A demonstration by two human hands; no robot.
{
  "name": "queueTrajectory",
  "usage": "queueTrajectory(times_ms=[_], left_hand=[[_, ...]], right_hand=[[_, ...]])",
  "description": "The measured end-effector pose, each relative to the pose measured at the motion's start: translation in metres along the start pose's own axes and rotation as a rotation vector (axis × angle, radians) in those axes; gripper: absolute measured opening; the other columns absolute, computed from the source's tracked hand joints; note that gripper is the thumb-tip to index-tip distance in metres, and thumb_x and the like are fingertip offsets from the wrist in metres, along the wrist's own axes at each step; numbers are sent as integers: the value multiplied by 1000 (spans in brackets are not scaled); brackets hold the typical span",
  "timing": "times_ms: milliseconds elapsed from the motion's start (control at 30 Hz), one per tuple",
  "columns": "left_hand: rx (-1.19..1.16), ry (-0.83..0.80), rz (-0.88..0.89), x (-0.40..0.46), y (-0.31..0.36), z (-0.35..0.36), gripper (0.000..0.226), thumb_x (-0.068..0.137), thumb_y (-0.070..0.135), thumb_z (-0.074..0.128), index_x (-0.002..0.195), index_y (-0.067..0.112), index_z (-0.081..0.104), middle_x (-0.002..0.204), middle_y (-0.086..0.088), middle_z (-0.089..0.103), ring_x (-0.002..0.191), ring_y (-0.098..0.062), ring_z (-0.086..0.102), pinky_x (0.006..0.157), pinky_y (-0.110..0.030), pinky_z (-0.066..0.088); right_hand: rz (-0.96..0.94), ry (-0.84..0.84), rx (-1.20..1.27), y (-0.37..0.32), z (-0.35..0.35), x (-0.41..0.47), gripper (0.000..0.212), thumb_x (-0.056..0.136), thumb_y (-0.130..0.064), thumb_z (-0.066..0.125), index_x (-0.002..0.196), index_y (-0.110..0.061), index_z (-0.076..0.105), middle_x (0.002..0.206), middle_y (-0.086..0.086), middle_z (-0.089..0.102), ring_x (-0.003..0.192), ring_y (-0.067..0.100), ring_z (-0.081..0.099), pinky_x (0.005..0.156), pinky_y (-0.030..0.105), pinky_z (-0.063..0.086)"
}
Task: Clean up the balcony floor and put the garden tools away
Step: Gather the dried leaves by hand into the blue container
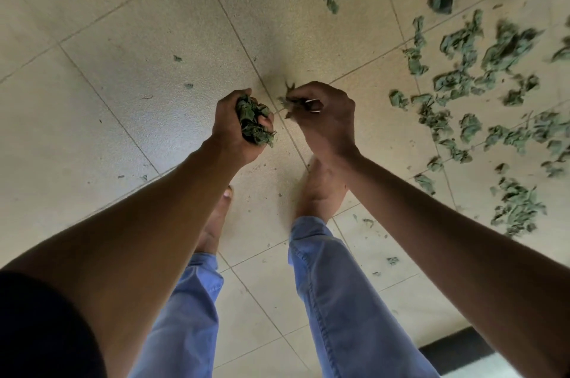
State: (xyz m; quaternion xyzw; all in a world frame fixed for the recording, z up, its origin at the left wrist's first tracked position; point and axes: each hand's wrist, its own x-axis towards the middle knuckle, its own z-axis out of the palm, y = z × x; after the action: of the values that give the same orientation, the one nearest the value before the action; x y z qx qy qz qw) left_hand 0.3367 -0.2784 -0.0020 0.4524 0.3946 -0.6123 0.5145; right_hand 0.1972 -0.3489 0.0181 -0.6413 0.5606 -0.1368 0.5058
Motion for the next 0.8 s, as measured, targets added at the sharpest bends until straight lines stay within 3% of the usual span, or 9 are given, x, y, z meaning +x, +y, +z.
queueTrajectory(times_ms=[33,133,167,267,367,433,600,733,800], left_hand=[[-55,-6,19,-7,2,5,27,100,26,53,76,15,49,69,-6,56,57,-16,56,50,-20,48],[-162,-55,85,-30,8,20,36,104,31,42,84,8,60,73,-15,69,77,-26,69,81,-34,56],[-195,-64,88,-40,8,26,37,104,33,42,81,9,58,68,-12,66,73,-25,67,80,-34,54],[-192,-97,69,-65,9,37,37,101,37,41,71,15,47,61,-5,51,58,-21,55,60,-25,53],[-114,-119,57,-90,9,51,42,100,42,40,74,11,52,65,-6,54,61,-22,58,64,-27,51],[-102,-98,80,-104,7,64,52,101,44,42,64,11,57,62,-5,54,59,-20,58,66,-28,48],[-23,-80,171,-134,-1,95,75,106,41,39,37,16,52,43,1,47,41,-14,54,48,-17,47],[-1,-37,170,-144,-3,109,68,104,42,39,40,18,43,43,0,41,38,-15,47,43,-14,41],[16,-41,178,-145,-7,115,63,103,39,40,42,20,40,44,2,37,40,-15,43,45,-16,40]], right_hand=[[-32,-14,66,-19,-2,-9,10,82,-6,81,91,-10,79,87,-2,76,81,13,72,76,38,61],[-75,-86,162,-61,-1,-33,15,81,-1,80,93,-9,79,89,-1,77,82,11,72,77,38,61],[-82,-96,144,-68,2,-38,19,80,2,77,94,-10,79,92,0,76,84,11,71,77,40,61],[-147,-89,-4,-84,4,-42,25,76,1,69,96,-12,80,93,3,74,85,16,70,71,44,60],[-197,-68,-101,-101,-3,-40,27,73,-1,64,94,-12,79,88,5,72,81,21,68,65,45,58],[-238,-55,-155,-112,-11,-37,24,73,1,64,89,-10,78,83,5,70,74,19,65,60,42,55],[-276,-168,-273,-144,-36,-36,16,78,-3,62,88,-7,74,78,6,68,68,20,62,57,35,49],[-272,-291,-250,-165,-68,-47,17,86,-10,66,102,-8,69,81,4,70,69,19,63,55,26,44],[-322,-267,-314,-169,-80,-46,14,88,-13,59,98,-8,68,77,4,69,65,21,62,51,25,40]])
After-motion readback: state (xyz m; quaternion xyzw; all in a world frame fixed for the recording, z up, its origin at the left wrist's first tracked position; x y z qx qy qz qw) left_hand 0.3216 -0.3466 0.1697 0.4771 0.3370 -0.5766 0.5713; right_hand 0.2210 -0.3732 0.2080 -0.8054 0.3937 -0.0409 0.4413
